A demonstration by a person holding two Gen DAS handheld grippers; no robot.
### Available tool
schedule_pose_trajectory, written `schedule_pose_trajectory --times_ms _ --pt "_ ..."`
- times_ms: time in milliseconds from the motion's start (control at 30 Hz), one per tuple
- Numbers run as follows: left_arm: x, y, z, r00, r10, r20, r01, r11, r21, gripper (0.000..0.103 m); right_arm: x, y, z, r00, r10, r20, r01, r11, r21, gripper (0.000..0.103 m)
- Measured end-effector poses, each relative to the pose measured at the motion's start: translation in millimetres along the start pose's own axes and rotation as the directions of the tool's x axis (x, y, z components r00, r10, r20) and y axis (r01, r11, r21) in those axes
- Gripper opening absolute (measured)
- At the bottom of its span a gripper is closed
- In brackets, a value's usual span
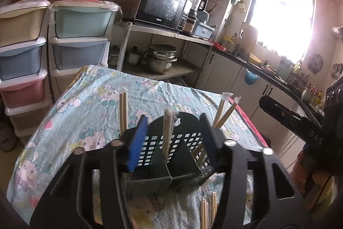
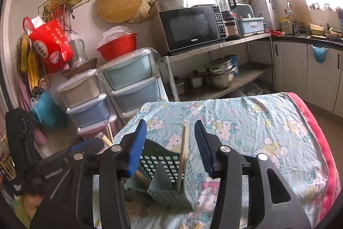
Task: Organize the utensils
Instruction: 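Open the left gripper into the caddy while the right gripper drops its chopstick in, then withdraw the left gripper from the caddy while the right gripper pulls back too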
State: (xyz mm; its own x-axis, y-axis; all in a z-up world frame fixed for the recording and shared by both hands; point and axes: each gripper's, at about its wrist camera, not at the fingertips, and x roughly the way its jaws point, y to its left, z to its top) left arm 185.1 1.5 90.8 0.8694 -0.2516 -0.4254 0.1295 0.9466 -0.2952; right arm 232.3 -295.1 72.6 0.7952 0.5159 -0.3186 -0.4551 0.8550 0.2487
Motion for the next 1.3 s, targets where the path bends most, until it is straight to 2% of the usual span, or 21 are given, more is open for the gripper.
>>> schedule_pose_trajectory --times_ms 233,367,500,900,1300 --pt "-18 11 0 1.000 0.008 0.030 -0.007 1.000 -0.026 0.072 -17 -4 -11 1.000 -0.006 -0.009 0.006 1.000 -0.005 0.055" --pt "-24 19 -3 0.999 0.025 0.037 -0.023 0.999 -0.041 0.087 -23 -7 -17 1.000 -0.013 -0.019 0.013 1.000 -0.005 0.056" --pt "-30 22 -7 0.999 0.024 0.039 -0.022 0.998 -0.057 0.092 -29 -9 -24 0.999 -0.022 -0.025 0.022 1.000 -0.006 0.057" --pt "-34 18 -20 0.999 0.017 0.033 -0.016 0.998 -0.054 0.092 -40 -17 -46 0.997 -0.054 -0.063 0.053 0.998 -0.022 0.058" --pt "-26 4 -49 0.999 0.003 -0.040 -0.004 1.000 -0.012 0.092 -45 -26 -66 0.992 -0.082 -0.097 0.080 0.997 -0.021 0.058"
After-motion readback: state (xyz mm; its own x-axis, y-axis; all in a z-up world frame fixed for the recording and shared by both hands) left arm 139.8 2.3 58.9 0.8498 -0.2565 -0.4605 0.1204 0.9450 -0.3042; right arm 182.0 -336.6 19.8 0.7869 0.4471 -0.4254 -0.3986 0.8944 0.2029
